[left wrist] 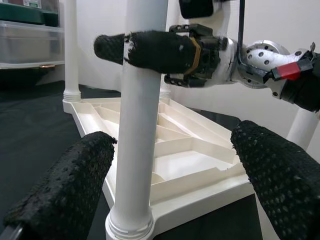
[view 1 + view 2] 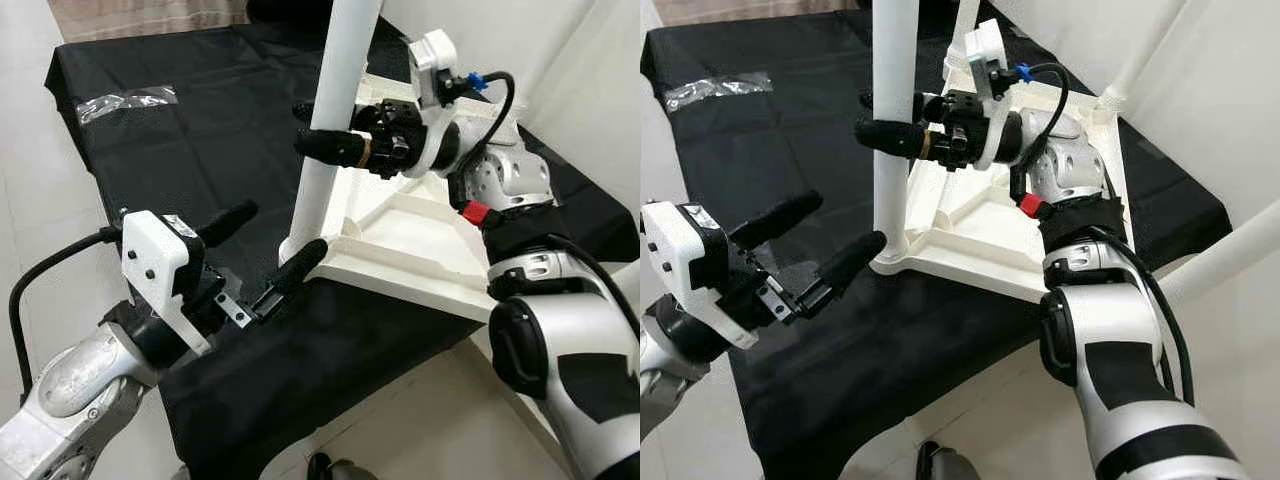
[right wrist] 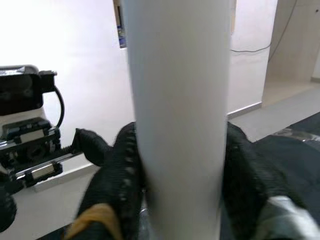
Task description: Building children table
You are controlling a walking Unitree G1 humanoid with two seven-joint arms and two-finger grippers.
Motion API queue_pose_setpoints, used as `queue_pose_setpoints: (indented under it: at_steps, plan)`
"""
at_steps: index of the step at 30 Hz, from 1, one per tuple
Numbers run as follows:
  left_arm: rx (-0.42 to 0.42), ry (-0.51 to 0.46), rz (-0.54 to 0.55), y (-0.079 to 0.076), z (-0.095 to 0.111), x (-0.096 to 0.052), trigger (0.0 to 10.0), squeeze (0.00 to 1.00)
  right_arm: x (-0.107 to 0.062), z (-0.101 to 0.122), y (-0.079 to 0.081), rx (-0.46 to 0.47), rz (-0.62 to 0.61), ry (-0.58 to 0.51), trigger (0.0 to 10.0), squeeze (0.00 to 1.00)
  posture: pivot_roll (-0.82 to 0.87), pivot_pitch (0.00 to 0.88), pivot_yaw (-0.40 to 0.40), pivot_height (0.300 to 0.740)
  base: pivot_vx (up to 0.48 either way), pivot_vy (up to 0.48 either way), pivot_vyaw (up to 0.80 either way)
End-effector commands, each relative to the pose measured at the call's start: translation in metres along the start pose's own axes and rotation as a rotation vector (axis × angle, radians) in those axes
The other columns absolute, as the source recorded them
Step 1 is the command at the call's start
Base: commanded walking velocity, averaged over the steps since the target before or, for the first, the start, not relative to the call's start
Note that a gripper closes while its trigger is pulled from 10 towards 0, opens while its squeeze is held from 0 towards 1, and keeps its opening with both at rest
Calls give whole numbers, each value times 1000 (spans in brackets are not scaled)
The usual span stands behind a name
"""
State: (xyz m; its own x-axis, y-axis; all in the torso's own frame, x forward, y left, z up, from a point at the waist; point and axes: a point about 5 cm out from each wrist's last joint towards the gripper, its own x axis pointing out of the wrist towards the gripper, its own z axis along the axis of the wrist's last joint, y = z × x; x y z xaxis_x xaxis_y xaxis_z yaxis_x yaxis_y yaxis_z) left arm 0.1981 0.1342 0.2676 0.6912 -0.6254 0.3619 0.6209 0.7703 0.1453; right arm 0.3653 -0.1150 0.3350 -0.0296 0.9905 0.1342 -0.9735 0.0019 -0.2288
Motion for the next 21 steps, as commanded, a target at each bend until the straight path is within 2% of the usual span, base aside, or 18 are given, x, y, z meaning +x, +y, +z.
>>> queue_pose_setpoints:
  at_steps: [1, 2, 4, 5, 7, 9, 10, 11, 12, 13, 15, 16, 18, 21]
  plan:
    - [-2, 9, -7, -3, -1, -1, 10000, 0, -12, -4, 3, 1, 1, 7, 0, 0, 122, 249, -157, 740, 0, 0, 0]
    - [-2, 9, -7, -3, -1, -1, 10000, 0, -12, -4, 3, 1, 1, 7, 0, 0, 122, 249, -157, 740, 0, 0, 0]
    - [-7, 4, -11, -3, -2, 0, 10000, 0, -27, -13, 10, 28, -15, 21, 0, 0, 113, 243, -156, 740, 0, 0, 0]
    - [-7, 4, -11, -3, -2, 0, 10000, 0, -27, -13, 10, 28, -15, 21, 0, 0, 113, 243, -156, 740, 0, 0, 0]
    - [-8, 0, -12, -3, -1, 1, 10000, 0, -38, -22, 16, 37, -42, 65, 0, 0, 111, 242, -156, 740, 0, 0, 0]
    - [-8, 0, -12, -3, -1, 1, 10000, 0, -39, -24, 17, 39, -47, 72, 0, 0, 111, 242, -156, 740, 0, 0, 0]
    - [-6, 2, -15, -2, -2, 0, 10000, 0, -29, -64, 27, 19, -512, 238, 0, 0, 111, 227, -189, 740, 0, 0, 0]
    - [-6, 2, -15, -2, -2, 0, 10000, 0, -29, -64, 27, 19, -512, 238, 0, 0, 111, 227, -189, 740, 0, 0, 0]
    - [-6, 3, -15, -1, -2, -1, 10000, 0, -29, -72, 32, -4, -656, 275, 0, 0, 111, 227, -189, 740, 0, 0, 0]
    - [-6, -1, -19, -1, -1, 0, 10000, 0, -20, -98, 60, -28, -808, 369, 0, 0, 108, 219, -181, 740, 0, 0, 0]
    - [0, 0, -24, 1, -1, 1, 10000, 0, -6, -121, 99, -16, -945, 425, 0, 0, 110, 217, -154, 740, 0, 0, 0]
    - [5, 4, -27, 2, -1, 2, 10000, 0, -1, -127, 111, 5, -987, 427, 0, 0, 110, 217, -154, 740, 0, 0, 0]
    - [8, 7, -28, 3, -2, 2, 10000, 0, 2, -130, 114, 21, -994, 422, 0, 0, 110, 217, -154, 740, 0, 0, 0]
    - [11, -11, -41, 3, 1, 7, 10000, 0, 9, -123, 88, -16, -1026, 379, 0, 0, 118, 190, -153, 740, 0, 0, 0]
